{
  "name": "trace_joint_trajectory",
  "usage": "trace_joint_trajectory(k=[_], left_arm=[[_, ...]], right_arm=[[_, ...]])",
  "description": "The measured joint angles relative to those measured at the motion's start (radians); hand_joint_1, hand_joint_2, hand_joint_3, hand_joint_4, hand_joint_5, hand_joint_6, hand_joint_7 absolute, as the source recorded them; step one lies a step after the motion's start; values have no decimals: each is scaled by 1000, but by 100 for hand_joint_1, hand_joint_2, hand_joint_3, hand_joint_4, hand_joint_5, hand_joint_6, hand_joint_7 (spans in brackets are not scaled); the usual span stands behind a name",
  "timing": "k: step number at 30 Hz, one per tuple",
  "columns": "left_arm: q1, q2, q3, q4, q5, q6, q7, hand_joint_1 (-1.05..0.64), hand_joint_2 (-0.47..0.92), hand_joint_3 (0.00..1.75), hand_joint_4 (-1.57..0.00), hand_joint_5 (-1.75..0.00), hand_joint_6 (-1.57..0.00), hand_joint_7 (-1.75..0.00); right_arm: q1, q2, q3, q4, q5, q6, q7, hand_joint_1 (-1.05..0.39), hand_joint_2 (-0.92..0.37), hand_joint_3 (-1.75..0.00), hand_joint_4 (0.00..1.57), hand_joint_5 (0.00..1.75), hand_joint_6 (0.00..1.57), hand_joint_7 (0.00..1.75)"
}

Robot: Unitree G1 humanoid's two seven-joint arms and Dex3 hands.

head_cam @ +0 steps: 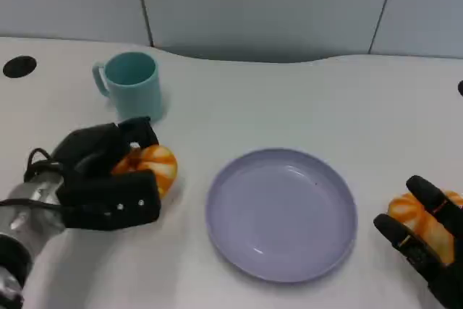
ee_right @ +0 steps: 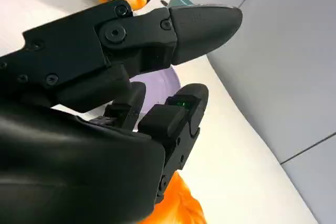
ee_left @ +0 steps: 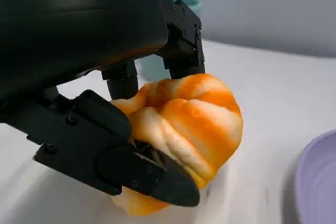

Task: Grasp the bread from the table and place it into the plate.

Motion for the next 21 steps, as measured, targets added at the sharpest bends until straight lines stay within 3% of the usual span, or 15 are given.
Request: trace_joint_trajectory(k=[11, 14, 21], left_arm=[[57, 53, 82, -141, -59, -121, -10, -13, 89, 17, -65, -175, -39, -175], [62, 55, 84, -196, -89, -232, -53, -16, 91, 16, -65, -175, -38, -175], [30, -15, 70, -280, -133, -295, -210, -14, 92, 15, -71, -175, -41, -175]], right_arm=[[-6, -4, 3, 21, -2, -1, 3, -37, -92, -26, 48, 83, 79, 4], [-8, -4, 6, 21, -9, -1, 2, -37, -92, -26, 49, 83, 80, 4], [-10, -4, 8, 24, -17, -2, 5, -37, -92, -25, 49, 82, 80, 4]])
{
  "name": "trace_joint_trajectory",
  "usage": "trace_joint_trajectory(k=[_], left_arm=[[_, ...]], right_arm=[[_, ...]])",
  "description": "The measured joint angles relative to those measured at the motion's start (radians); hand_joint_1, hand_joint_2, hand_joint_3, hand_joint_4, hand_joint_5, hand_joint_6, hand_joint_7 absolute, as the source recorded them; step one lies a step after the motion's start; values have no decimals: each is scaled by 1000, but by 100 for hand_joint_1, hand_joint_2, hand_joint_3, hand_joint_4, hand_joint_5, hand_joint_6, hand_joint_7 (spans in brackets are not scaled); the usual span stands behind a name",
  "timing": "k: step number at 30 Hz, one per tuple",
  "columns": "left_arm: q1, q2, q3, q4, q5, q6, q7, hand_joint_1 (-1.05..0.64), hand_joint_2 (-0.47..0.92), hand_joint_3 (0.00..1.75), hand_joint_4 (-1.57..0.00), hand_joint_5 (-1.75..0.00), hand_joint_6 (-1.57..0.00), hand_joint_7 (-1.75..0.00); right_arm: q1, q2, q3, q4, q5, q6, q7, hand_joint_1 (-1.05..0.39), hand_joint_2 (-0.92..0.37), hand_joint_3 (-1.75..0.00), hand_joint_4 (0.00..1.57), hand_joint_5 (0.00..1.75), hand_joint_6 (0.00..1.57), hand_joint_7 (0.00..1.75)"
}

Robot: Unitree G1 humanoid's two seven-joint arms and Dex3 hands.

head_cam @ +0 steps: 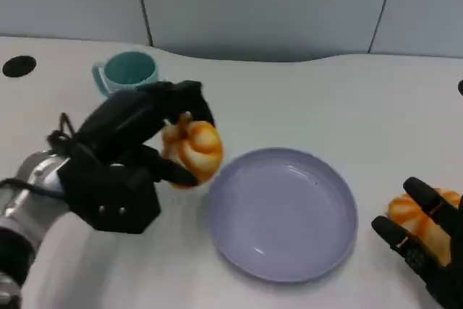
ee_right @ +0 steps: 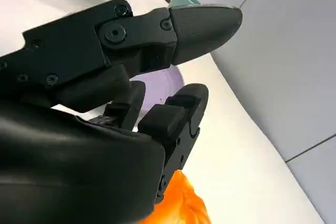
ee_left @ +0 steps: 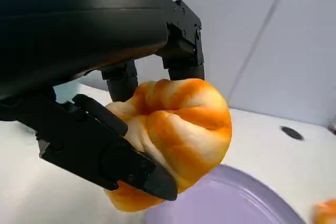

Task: Grasp the bread from the table and place it into the plate.

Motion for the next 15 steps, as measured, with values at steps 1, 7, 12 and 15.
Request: trace_joint_trajectory(k=[1, 7, 12, 15], left_arm=[[-8, -15, -6, -1, 0, -3, -13, -15, 92, 17, -71, -175, -42, -175], [-81, -106, -45, 25, 3, -6, -93, -18, 92, 38, -79, -175, -52, -175], [-129, -155, -93, 53, 44, -2, -124, -17, 88, 36, -76, -175, -48, -175], [-166, -176, -119, 94, 80, -7, -121, -16, 84, 34, -76, -175, -48, -175]], right_arm=[[0, 0, 1, 1, 0, -1, 3, -37, -92, -25, 49, 82, 80, 4], [2, 0, 3, 6, -4, -9, 15, -37, -92, -27, 48, 82, 79, 4], [5, 0, 5, 9, -4, -18, 22, -36, -92, -26, 49, 82, 81, 4], [6, 0, 6, 8, -2, -18, 18, -36, -92, -26, 49, 82, 79, 3]])
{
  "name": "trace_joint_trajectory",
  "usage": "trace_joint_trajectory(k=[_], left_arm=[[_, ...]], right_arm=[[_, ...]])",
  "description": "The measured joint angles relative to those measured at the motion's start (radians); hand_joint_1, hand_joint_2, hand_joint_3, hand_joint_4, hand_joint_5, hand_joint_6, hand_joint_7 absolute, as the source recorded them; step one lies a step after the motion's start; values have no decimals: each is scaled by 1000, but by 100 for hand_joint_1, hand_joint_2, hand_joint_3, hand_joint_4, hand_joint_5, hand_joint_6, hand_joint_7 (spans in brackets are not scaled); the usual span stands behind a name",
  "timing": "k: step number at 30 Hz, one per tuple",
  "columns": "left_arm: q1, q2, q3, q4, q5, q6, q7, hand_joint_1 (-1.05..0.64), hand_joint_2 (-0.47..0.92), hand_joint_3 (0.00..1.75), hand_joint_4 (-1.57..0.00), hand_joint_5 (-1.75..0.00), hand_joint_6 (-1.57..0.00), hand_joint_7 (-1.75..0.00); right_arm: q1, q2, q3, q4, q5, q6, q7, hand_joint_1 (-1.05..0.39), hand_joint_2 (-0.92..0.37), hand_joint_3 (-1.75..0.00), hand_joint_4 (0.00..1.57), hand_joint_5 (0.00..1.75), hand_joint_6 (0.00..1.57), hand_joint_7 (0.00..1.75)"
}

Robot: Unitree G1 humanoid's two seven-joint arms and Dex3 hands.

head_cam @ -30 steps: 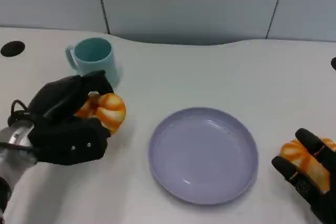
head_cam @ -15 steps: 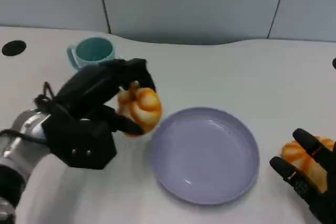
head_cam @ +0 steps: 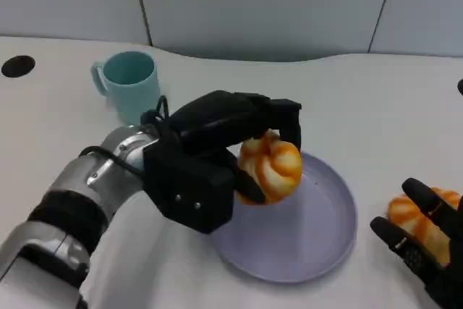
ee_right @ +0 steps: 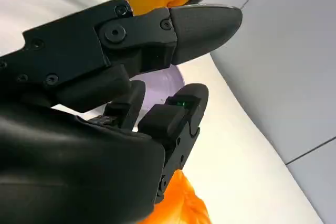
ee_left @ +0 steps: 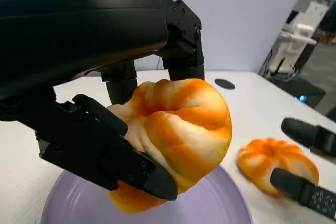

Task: Grasp the bread from the table and place it into the plate.

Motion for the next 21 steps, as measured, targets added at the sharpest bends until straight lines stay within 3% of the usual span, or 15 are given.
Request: trace_joint_trajectory(k=[8, 11, 13, 15, 17, 21], left_arm=[[-47, -42, -37, 83, 74, 1, 16, -22, 87, 38, -85, -175, -56, -175], [-70, -44, -62, 96, 119, 3, 46, -25, 76, 36, -86, -175, -56, -175], [-89, -36, -93, 98, 171, -6, 92, -30, 72, 33, -75, -175, -45, -175], [-108, -23, -120, 99, 210, -19, 120, -36, 74, 21, -55, -171, -38, -159], [-124, -8, -131, 101, 230, -32, 122, -49, 78, 8, -40, -149, -36, -133], [-141, 2, -131, 111, 211, -68, 65, -64, 83, 1, -19, -117, -39, -76]], right_arm=[[1, 0, 2, -3, -1, 0, -4, -37, -92, -26, 46, 81, 77, 2], [1, 1, 3, -9, -1, 0, -13, -37, -92, -25, 47, 81, 77, 2], [1, 2, 3, -10, -1, 0, -21, -37, -92, -25, 47, 80, 78, 2], [0, 2, 3, -11, 0, 1, -24, -36, -92, -24, 47, 80, 78, 3], [0, 2, 3, -11, 0, 1, -25, -36, -92, -25, 47, 80, 78, 3], [0, 2, 4, -11, 0, 1, -27, -37, -92, -24, 48, 80, 79, 3]])
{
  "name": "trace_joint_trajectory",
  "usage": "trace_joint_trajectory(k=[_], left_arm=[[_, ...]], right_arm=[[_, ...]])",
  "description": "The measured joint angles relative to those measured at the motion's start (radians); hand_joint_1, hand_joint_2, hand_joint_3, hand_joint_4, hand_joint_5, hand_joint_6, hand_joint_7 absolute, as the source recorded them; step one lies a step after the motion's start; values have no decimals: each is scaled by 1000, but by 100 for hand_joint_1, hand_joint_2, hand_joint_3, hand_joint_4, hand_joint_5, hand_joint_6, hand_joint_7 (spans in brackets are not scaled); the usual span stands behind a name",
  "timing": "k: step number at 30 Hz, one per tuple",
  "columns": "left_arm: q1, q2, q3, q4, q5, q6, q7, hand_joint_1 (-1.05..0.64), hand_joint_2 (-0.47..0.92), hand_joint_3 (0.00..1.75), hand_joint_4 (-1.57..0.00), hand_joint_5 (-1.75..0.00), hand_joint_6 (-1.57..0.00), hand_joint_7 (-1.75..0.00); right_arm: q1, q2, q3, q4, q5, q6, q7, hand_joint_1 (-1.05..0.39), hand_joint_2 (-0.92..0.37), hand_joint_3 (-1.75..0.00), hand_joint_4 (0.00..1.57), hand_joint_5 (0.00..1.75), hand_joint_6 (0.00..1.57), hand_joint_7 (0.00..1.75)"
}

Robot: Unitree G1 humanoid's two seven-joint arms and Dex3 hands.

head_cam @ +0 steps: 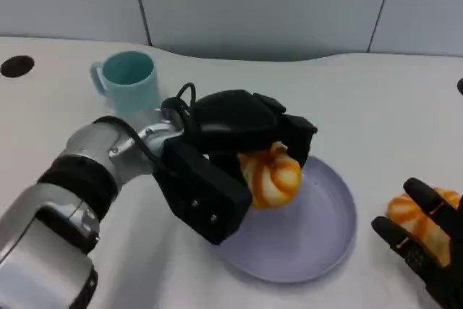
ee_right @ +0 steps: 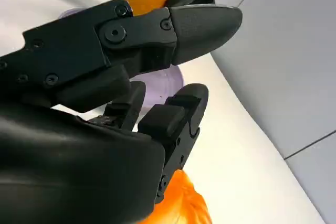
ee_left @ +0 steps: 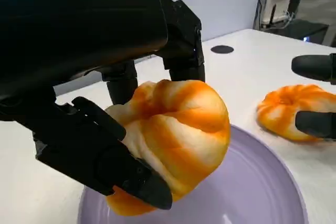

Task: Grasp the bread from the table and place it into the plate.

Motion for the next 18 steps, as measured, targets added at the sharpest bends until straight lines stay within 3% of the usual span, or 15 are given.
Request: trace_joint_trajectory(k=[3, 6, 18], left_arm=[[-11, 3, 1, 3, -32, -17, -85, -67, 84, 0, -9, -102, -44, -42], [-23, 7, 14, 3, -92, -30, -190, -68, 84, 0, -2, -97, -43, -29], [-25, 15, 63, -20, -245, -56, -430, -74, 86, 0, 0, -75, -33, -20]], right_arm=[[0, 1, 1, 0, 0, 0, -5, -36, -92, -24, 49, 80, 79, 3], [0, 1, 1, -2, 0, 1, -12, -37, -92, -24, 50, 79, 80, 3], [-2, 1, 4, -21, -1, 16, -43, -37, -92, -27, 52, 78, 81, 4]])
